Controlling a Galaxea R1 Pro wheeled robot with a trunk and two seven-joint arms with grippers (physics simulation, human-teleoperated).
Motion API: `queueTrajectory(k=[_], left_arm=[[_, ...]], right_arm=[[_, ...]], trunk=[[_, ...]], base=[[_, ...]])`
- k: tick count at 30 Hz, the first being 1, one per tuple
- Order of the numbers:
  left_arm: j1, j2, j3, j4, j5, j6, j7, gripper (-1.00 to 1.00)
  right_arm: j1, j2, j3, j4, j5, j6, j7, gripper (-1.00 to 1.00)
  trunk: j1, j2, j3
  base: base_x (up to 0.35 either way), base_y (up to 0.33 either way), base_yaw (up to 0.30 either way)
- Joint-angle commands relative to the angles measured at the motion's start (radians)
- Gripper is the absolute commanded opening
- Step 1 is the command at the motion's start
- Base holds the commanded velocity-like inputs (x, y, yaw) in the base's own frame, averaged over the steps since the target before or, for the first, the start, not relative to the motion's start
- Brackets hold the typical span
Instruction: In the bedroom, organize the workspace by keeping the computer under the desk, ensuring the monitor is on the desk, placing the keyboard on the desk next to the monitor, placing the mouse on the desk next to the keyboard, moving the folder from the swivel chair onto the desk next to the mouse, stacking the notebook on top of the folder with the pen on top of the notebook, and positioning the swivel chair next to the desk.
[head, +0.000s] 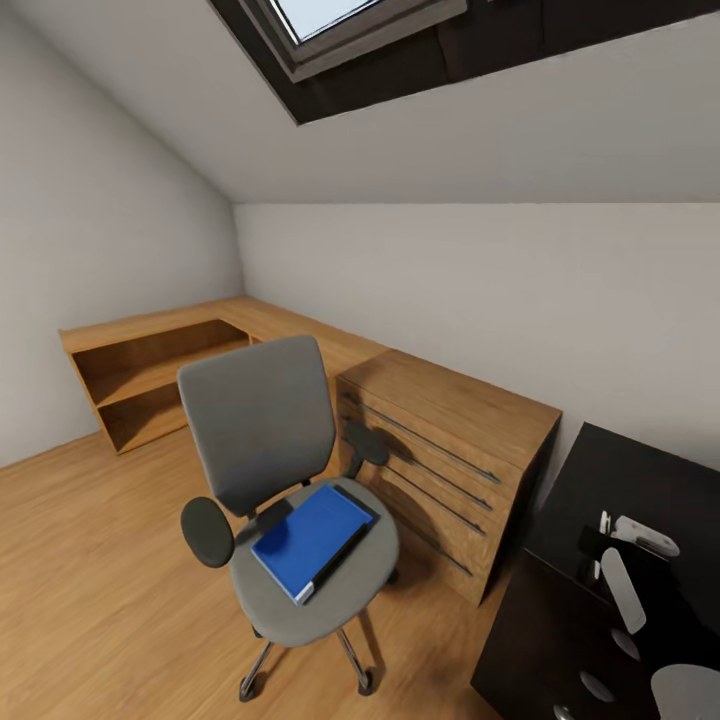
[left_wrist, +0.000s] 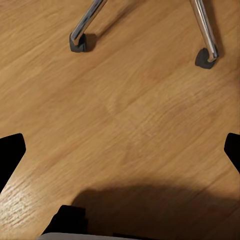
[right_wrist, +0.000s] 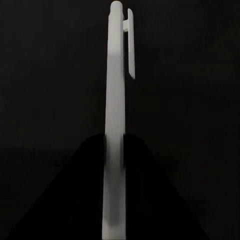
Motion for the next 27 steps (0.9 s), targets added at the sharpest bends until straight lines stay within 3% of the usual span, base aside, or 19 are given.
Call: queueTrajectory(k=[1,3,4,22,25,26,27], left_arm=[[-0.001,0.001,-0.009,0.000,0.008,-0.004,0.007,1.00],[-0.001,0.001,-0.009,0.000,0.008,-0.004,0.007,1.00],[-0.001,0.001,-0.009,0.000,0.008,-0.004,0.006,1.00],[-0.001,0.001,-0.008,0.000,0.008,-0.004,0.006,1.00],[-0.001,0.001,-0.008,0.001,0.008,-0.004,0.006,1.00],[-0.001,0.001,-0.007,0.002,0.007,-0.004,0.007,1.00],[-0.001,0.002,-0.005,0.002,0.007,-0.004,0.007,1.00]], right_arm=[[-0.001,-0.001,0.000,-0.001,-0.012,0.002,-0.005,-1.00],[-0.003,-0.001,0.000,0.001,-0.012,0.001,-0.005,-1.00],[-0.003,-0.002,0.000,0.002,-0.011,0.001,-0.005,1.00],[-0.002,-0.002,-0.001,-0.004,-0.011,0.001,-0.005,1.00],[-0.002,-0.001,-0.002,-0.083,-0.011,0.004,-0.004,1.00],[0.007,0.021,-0.002,-0.254,-0.013,0.014,-0.008,1.00],[0.012,0.036,-0.002,-0.285,-0.013,0.016,-0.009,1.00]], trunk=[[0.000,-0.001,-0.001],[0.000,-0.001,-0.001],[0.000,-0.001,-0.001],[0.000,-0.001,-0.001],[0.000,-0.001,-0.001],[0.000,-0.001,-0.001],[0.000,-0.001,-0.001]], base=[[0.017,-0.003,0.000],[0.009,-0.002,0.000],[0.004,-0.001,0.000],[0.000,0.000,0.000],[0.000,0.000,0.000],[0.000,0.000,0.000],[0.000,0.000,0.000]])
